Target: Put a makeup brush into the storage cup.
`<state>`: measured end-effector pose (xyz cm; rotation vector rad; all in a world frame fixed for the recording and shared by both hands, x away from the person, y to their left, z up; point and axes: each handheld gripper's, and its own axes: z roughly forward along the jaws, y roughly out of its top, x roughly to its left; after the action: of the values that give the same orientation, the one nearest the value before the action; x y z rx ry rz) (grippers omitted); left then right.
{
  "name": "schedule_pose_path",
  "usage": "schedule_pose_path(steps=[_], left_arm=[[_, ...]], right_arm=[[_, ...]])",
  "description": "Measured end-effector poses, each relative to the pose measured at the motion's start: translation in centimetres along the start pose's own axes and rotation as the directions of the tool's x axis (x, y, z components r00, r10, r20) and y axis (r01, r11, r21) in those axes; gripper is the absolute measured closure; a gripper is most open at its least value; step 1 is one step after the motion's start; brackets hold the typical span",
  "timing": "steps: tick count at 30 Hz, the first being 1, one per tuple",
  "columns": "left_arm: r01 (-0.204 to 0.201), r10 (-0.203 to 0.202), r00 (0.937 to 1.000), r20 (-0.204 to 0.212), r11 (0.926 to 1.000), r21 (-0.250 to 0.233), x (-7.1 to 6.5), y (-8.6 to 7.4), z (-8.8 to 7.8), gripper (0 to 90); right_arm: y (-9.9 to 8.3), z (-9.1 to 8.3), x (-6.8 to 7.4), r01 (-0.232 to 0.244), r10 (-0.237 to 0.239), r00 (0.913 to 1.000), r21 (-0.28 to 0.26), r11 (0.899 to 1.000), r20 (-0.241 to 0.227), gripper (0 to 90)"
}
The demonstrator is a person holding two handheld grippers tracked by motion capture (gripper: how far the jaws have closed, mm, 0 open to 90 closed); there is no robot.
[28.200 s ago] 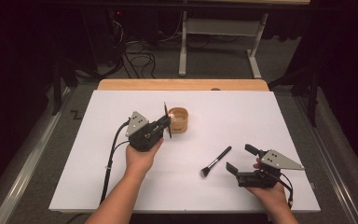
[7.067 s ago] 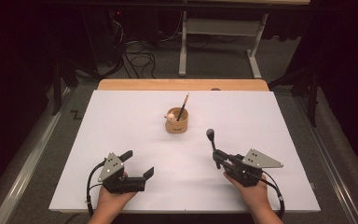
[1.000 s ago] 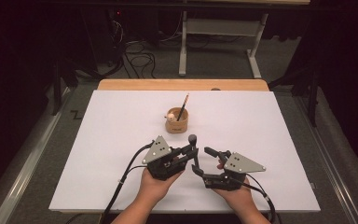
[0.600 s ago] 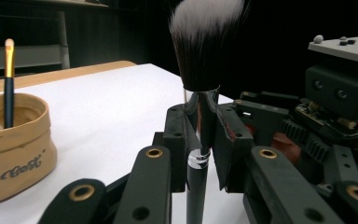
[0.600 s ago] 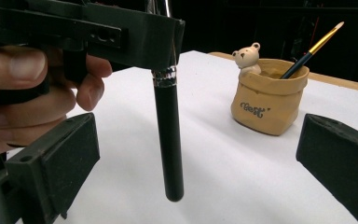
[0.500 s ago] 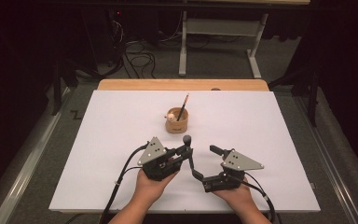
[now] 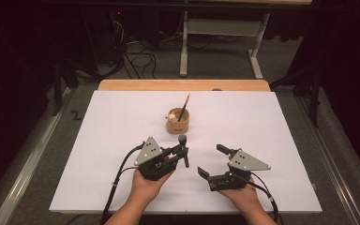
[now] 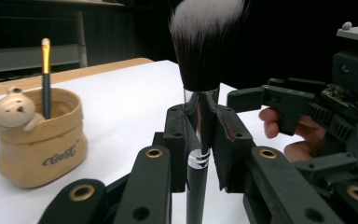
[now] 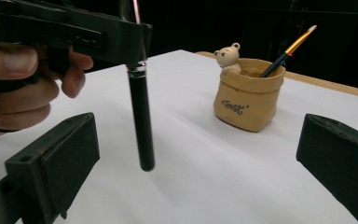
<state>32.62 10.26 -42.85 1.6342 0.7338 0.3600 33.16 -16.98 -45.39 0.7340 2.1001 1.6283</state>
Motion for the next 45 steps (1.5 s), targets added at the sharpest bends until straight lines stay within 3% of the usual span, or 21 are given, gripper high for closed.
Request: schedule_pose_path(steps=[7,18,27,36,45], left_arm=[[0.002,-0.002,0.9996,-0.028,1.0,-0.001,1.1,-0.1,-1.1,76.6],[0.005,-0.004,0.9972,-0.074,0.9999,0.009,2.5,-0.2,-2.6,76.6],[-0.002,0.003,0.9946,-0.104,1.0,0.008,3.2,-0.1,-3.5,76.6],[0.006,-0.005,0.9911,-0.133,1.0,0.004,3.8,0.0,-3.7,76.6],[0.018,-0.02,0.987,-0.159,0.9998,-0.011,4.6,1.0,-3.1,76.6]], right_arm=[[-0.1,-0.6,-0.9,-0.021,0.021,0.9994,0.01,1.0,0.028,0.1],[-0.2,-1.2,-1.8,-0.005,0.002,0.9984,0.047,0.999,0.057,0.1],[-0.4,-3.2,-3.4,-0.004,-0.002,0.9952,0.062,0.998,0.098,0.1],[-1.4,-5.6,-4.8,-0.016,0.011,0.9851,0.031,0.999,0.172,0.1],[-1.8,-6.0,-4.9,-0.005,0.001,0.9821,0.021,1.0,0.188,0.1]])
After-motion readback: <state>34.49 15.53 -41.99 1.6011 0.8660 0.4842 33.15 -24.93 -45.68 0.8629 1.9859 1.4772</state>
